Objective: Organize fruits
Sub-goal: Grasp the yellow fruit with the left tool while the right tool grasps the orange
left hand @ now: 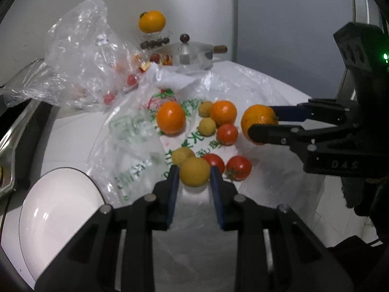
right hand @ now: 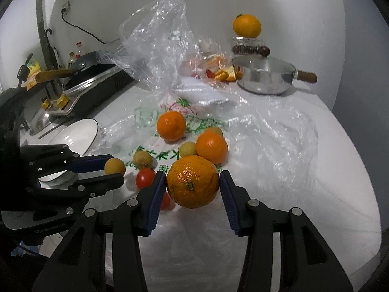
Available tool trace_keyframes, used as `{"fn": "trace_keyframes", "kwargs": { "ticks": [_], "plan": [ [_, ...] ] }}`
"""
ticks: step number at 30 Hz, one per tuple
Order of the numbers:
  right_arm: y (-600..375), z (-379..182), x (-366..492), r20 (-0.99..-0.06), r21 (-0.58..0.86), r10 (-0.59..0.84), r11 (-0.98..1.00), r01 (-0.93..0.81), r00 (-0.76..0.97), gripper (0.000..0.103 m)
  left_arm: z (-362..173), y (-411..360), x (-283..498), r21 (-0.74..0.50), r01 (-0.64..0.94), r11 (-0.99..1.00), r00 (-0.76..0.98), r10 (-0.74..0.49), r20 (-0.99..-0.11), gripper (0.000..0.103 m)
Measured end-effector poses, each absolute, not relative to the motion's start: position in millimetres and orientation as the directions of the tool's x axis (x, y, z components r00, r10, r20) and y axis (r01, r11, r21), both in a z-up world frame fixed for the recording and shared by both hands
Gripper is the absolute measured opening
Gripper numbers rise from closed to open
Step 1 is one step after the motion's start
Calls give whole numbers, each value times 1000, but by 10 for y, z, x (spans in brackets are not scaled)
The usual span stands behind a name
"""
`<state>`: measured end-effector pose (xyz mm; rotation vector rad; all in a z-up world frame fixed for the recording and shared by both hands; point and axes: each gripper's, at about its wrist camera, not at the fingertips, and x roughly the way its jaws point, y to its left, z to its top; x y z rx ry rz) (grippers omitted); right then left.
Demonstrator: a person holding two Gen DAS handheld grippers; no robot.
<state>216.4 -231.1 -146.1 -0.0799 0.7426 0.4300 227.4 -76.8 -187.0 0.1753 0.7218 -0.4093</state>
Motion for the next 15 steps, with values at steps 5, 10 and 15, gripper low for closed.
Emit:
{"fn": "trace_keyframes", "kwargs": {
  "ticks": [5,10,15],
  "plan": [
    [-2228,-1336,2128,-652,69,359,905,-419,668,48,-1731,-622,2209,-12,391,920,709,-310,-634,27],
    [-2060,-1203,2069,-637,52,378,891,-452,672,48,-1595,-411,2127,-30,354,935,744,-301,-597,27],
    [-1852,-1123,2023,-627,39,397,875,-483,670,48,-1541,-206,2039,-47,315,948,764,-282,-580,27]
  ]
}}
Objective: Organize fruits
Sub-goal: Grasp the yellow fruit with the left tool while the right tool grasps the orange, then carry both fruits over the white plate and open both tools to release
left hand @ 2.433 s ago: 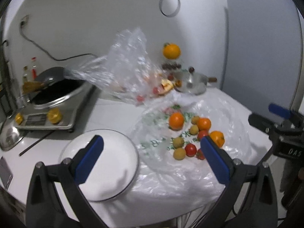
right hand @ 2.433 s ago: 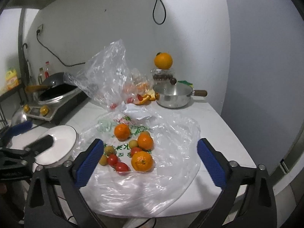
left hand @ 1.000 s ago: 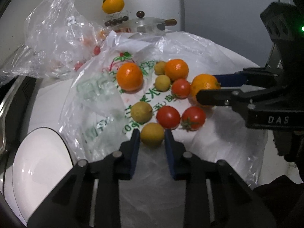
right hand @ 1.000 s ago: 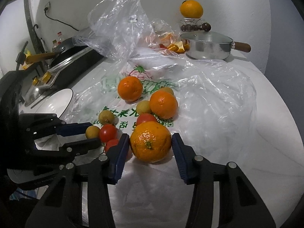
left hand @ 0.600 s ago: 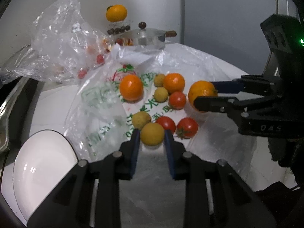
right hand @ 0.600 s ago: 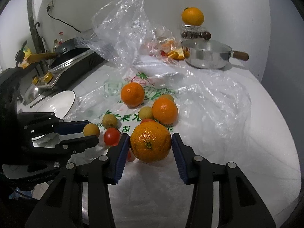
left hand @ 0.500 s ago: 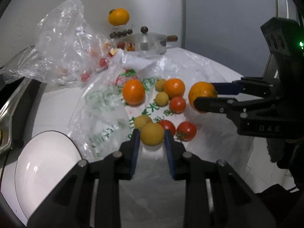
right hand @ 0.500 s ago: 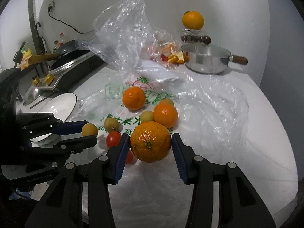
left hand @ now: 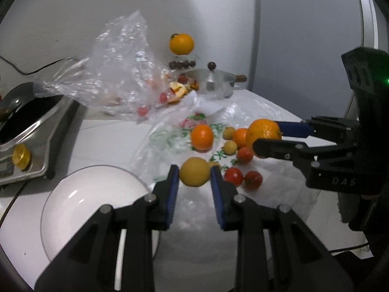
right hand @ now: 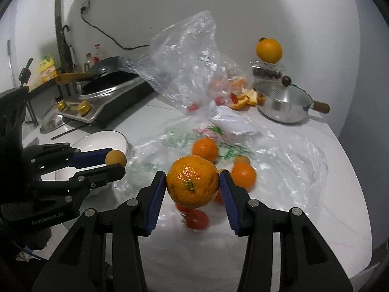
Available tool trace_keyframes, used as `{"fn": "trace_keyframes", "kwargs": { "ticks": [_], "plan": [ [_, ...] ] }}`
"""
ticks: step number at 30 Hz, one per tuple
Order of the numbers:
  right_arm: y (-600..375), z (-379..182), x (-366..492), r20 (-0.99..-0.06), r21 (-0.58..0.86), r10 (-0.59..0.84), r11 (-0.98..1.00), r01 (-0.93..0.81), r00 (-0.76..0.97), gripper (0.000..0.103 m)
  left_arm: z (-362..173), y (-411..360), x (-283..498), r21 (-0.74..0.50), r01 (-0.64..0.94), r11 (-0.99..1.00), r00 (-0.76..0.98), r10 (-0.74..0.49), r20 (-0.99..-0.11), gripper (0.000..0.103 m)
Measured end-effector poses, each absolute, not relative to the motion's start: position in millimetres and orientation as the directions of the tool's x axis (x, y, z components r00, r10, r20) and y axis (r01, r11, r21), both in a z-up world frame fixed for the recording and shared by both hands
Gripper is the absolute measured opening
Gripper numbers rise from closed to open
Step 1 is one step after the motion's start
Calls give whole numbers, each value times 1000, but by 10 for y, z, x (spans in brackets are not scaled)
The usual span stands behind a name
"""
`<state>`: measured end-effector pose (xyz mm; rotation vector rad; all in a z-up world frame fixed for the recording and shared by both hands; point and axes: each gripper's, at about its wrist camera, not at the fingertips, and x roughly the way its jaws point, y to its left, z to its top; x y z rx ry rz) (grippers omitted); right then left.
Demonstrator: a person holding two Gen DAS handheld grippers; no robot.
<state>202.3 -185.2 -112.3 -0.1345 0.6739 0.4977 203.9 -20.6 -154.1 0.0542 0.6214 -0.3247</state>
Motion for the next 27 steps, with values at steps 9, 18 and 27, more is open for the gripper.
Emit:
{"fn": "trace_keyframes", "kwargs": {
  "ticks": [9,18,27],
  "plan": [
    [-1472,-1068,1951,-630,21,422,848,-529,652,48,-1574,207,1899,-72,232,970,784,-230,-577,27],
    [-1106,-1111,1911,-649,10,439,822,-570,622,48,-1694,612,1800,-87,153,984,784,-175,-595,27],
    [-729,-1253,1883,-684,19,464,783,-622,563,48,-1843,924,1718,-113,75,991,770,-130,-624,27]
  ]
}}
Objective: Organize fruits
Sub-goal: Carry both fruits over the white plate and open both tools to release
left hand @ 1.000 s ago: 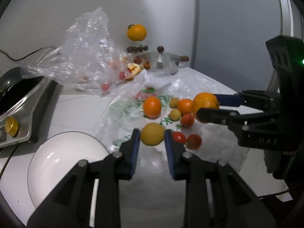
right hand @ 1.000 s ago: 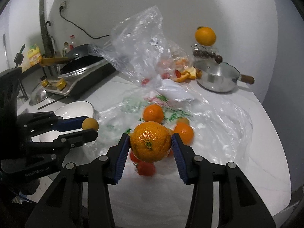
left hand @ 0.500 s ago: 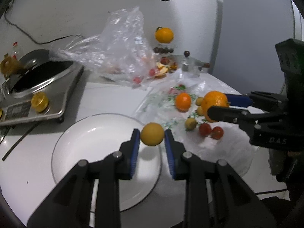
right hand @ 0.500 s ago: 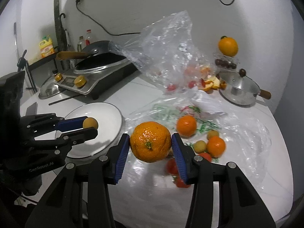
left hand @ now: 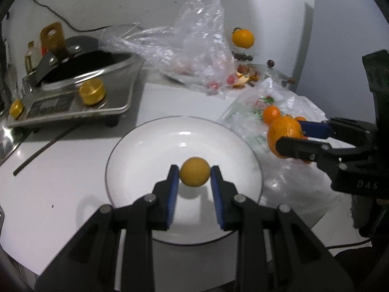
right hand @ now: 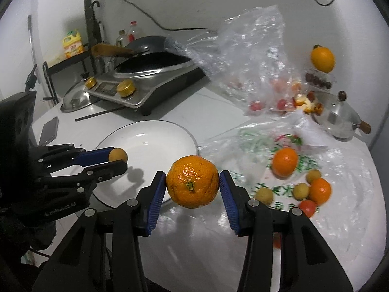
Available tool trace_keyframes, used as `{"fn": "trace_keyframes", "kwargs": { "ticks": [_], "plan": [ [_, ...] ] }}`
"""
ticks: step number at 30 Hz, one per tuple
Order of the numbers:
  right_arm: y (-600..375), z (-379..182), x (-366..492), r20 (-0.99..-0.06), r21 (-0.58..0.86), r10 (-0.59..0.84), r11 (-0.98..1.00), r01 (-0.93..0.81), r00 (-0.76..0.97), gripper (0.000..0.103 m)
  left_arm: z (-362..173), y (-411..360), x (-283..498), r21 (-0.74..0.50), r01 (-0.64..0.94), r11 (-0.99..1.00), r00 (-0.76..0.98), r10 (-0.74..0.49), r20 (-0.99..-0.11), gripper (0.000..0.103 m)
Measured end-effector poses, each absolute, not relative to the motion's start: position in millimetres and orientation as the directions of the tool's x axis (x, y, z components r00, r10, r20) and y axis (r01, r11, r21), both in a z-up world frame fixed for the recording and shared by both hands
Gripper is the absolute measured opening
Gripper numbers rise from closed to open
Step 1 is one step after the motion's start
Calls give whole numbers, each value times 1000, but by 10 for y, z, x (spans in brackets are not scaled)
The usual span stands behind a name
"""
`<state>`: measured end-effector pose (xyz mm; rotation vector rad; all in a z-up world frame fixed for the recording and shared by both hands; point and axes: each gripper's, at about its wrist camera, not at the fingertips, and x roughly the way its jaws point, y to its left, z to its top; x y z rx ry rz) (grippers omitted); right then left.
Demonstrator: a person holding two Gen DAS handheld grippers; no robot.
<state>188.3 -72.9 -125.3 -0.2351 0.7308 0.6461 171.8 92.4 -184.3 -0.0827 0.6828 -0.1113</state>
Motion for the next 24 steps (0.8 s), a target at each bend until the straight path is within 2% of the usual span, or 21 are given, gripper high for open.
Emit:
{"fn": "trace_keyframes", "kwargs": {
  "ticks": [20,24],
  "plan": [
    [-114,-1510,1865,-752,32,457,746,-665,476,49,-1938,1252,1622,-162,51,985,755,-144,-640,29],
    [-88,-1542,1884,-761,35,449,749,-662,468,48,-1940,1301,1609,-172,34,985,759,-137,-637,32]
  ]
}}
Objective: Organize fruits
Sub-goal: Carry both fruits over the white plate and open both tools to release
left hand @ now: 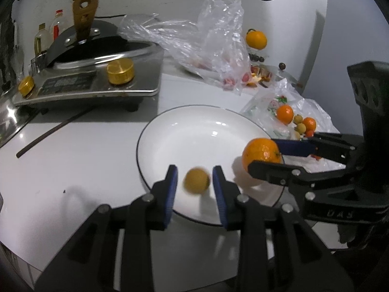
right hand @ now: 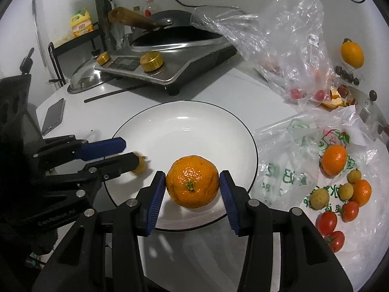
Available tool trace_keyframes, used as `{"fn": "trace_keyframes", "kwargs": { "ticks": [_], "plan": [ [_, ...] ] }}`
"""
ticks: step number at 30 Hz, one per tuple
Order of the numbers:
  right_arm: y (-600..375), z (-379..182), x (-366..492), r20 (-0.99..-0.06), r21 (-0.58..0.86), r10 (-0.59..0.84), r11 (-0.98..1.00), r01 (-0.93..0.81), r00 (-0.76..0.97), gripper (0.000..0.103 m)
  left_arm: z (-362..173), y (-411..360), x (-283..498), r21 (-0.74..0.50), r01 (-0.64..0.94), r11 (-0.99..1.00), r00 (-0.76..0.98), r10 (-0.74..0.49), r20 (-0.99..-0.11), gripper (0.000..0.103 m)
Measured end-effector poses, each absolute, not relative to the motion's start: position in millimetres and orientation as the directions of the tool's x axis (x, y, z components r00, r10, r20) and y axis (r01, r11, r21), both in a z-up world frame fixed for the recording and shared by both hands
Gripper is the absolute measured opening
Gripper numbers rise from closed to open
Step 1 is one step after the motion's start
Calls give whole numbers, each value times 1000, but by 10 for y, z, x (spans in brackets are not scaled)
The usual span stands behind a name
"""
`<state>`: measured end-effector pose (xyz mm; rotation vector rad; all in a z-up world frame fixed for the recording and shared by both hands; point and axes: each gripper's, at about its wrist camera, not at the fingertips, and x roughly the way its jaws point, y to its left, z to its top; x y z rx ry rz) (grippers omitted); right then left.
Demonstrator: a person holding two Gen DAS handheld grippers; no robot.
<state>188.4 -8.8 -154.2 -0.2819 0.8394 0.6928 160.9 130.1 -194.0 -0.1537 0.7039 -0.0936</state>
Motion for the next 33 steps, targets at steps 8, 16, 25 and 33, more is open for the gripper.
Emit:
{"fn": "trace_keyframes", "kwargs": {
  "ticks": [8,16,25,33],
  "plan": [
    [-87,-1530,1879,-760,39,447,757,-653,472,51,-1920,1337,1549,-175,13,984,768,-122,-628,54],
    [-249,-1428,1871,-735,41,457,767,-640,500,57,-1877,1283,1553,-167,-15,986,772,-95,-629,55],
    [-481,-1344,1832,-714,47,462,782,-622,527,57,-1793,1088,1559,-157,-6,988,781,-93,-617,55],
    [-688,-1299,1814,-700,52,461,795,-605,546,57,-1737,936,1567,-147,1,989,782,-92,-616,55]
  ]
}}
